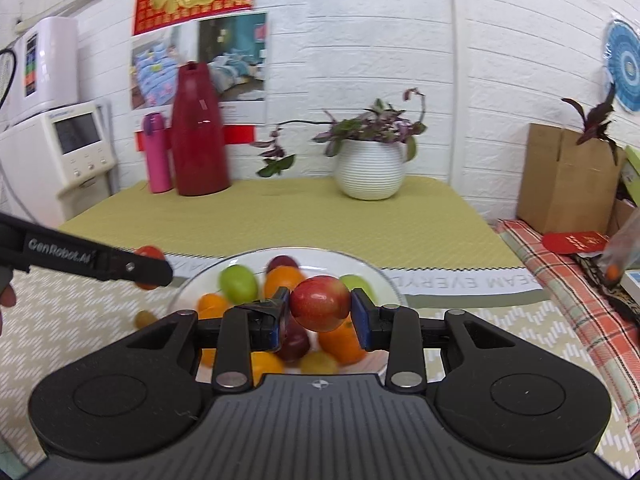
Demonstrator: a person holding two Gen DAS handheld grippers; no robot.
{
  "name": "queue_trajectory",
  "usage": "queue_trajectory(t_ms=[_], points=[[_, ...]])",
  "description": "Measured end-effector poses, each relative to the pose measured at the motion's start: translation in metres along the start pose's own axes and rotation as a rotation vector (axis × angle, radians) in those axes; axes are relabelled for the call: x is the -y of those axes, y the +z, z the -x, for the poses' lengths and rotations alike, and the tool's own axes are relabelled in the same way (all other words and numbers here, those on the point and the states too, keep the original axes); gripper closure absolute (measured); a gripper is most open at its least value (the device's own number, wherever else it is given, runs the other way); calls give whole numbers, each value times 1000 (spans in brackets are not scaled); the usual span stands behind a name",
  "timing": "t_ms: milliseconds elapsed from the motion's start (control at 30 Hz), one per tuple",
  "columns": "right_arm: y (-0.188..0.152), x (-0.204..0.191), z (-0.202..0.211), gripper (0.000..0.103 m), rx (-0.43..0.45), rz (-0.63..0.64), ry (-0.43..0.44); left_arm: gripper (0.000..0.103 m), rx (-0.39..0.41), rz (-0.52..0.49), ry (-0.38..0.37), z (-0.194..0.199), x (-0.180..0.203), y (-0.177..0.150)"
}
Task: Organize fruits
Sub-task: 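Carry both apples onto the plate and open both tools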
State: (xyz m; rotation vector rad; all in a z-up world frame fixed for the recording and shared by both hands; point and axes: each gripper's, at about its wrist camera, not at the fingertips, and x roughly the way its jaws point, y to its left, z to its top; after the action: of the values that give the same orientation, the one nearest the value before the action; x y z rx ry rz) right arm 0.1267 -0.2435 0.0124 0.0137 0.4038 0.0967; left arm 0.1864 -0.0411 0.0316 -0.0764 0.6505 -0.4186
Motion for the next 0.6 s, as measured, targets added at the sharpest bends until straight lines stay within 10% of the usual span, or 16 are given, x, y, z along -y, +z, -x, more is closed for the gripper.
queue_trajectory(t_ms=[600], points=[[-5,25,-37,45,-36,-76,-18,0,-54,16,4,-41,-12,4]])
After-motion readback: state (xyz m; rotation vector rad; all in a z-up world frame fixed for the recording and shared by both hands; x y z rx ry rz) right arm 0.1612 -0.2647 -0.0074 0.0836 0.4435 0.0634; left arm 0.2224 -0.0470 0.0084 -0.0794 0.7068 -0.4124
